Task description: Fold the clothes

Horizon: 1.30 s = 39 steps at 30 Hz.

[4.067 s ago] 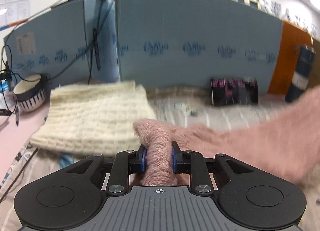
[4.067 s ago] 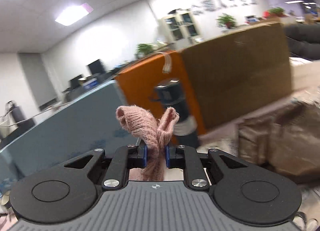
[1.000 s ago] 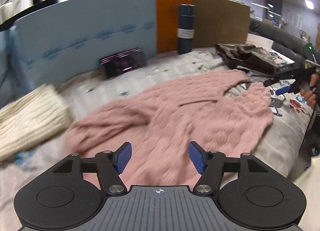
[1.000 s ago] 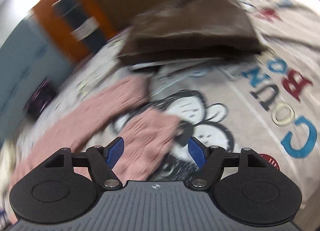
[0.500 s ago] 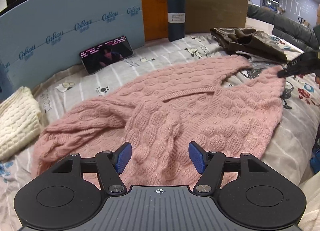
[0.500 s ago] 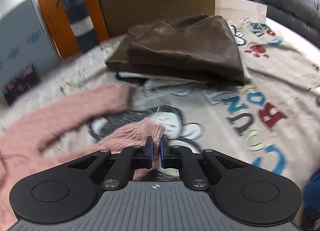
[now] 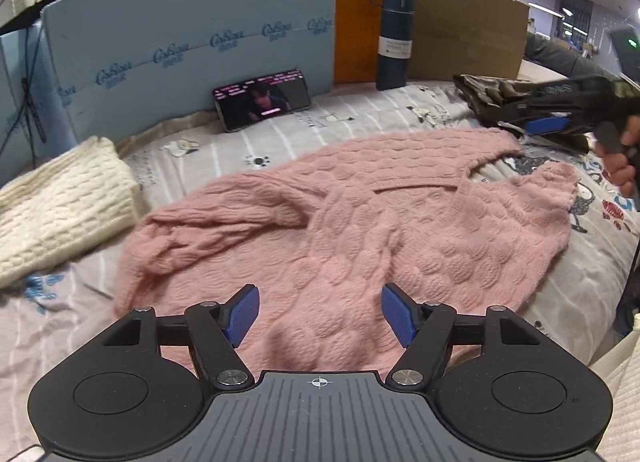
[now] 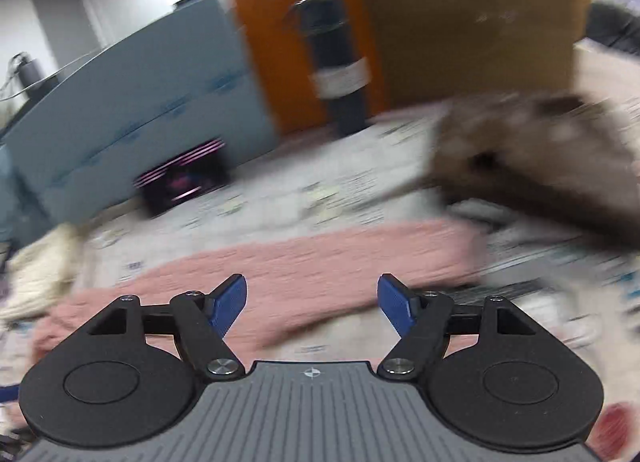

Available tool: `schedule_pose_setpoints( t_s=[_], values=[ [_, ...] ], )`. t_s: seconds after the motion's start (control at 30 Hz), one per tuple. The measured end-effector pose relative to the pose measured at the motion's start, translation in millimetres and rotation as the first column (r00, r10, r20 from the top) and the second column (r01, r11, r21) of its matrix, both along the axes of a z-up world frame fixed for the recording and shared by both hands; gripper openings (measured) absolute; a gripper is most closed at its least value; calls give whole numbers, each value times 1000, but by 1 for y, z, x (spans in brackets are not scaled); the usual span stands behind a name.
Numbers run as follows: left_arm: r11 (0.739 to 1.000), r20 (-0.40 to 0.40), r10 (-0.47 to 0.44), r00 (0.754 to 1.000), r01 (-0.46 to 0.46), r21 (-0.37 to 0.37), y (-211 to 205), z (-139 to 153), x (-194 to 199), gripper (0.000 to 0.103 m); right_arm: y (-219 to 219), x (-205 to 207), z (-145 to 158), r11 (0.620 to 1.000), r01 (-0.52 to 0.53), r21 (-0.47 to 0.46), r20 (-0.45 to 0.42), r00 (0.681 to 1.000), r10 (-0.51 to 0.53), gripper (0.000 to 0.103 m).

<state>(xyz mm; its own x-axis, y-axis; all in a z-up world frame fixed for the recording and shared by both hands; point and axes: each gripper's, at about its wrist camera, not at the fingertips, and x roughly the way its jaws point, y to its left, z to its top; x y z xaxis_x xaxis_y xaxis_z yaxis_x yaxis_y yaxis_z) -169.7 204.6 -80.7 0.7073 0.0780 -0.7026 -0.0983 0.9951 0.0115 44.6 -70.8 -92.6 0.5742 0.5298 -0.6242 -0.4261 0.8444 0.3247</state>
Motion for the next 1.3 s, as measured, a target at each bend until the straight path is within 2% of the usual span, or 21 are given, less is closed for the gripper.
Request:
schedule_pose_setpoints(
  t_s=[0.1, 0.2, 0.27, 0.33, 0.4, 0.47, 0.57, 0.73, 0.8, 0.93, 1.03, 1.13, 1.2, 1.27, 1.3],
  values=[
    [999, 1, 41, 999, -41, 4, 7, 1, -10, 70, 43, -7, -8, 992, -127, 25, -43, 991, 128, 69],
    [997, -2, 76, 997, -76, -3, 15, 2, -23, 70, 81, -17, -14, 968, -246, 40, -76, 966, 249, 67],
    [996, -5, 90, 996, -90, -9, 20, 2, -30, 70, 101, -25, -18, 952, -302, 55, -100, 947, 306, 67],
    [995, -9, 96, 995, -96, -13, 24, 1, -34, 70, 118, -32, -26, 940, -341, 30, -102, 934, 342, 65],
    [996, -4, 89, 996, -89, -16, 28, 1, -33, 70, 130, -36, -34, 932, -361, -9, -124, 926, 358, 47],
    [997, 4, 78, 997, -78, -19, 32, 0, -31, 70, 140, -39, -41, 920, -390, -33, -160, 911, 380, 19],
    [998, 19, 60, 998, -60, -23, 37, 0, -28, 70, 137, -49, -45, 917, -396, -39, -177, 906, 384, 10],
    [1000, 53, 4, 999, -2, -26, 39, 4, -18, 70, 106, -71, -6, 930, -369, -3, -154, 919, 364, 10],
    [1000, 36, -21, 999, 22, -20, 39, -1, -12, 72, 94, -78, 8, 932, -361, 1, -148, 922, 357, 10],
    [995, -31, -90, 995, 91, 46, 34, -19, -6, 72, 91, -80, -9, 933, -349, -91, -188, 926, 328, 10],
    [991, -83, -105, 991, 111, 80, 33, -32, -7, 72, 101, -85, -31, 906, -377, -190, -192, 920, 343, 12],
    [986, -101, -126, 987, 135, 94, 33, -34, -7, 72, 107, -94, -42, 876, -403, -265, -155, 915, 373, 15],
    [985, -89, -127, 988, 136, 106, 34, -28, -6, 72, 109, -96, -38, 864, -411, -291, -144, 912, 385, 21],
    [984, -72, -126, 989, 134, 118, 36, -20, -5, 72, 108, -94, -28, 874, -386, -295, -109, 922, 371, 40],
    [983, -67, -127, 990, 134, 123, 37, -16, -4, 72, 104, -92, -23, 879, -377, -291, -86, 926, 369, 45]
  ],
)
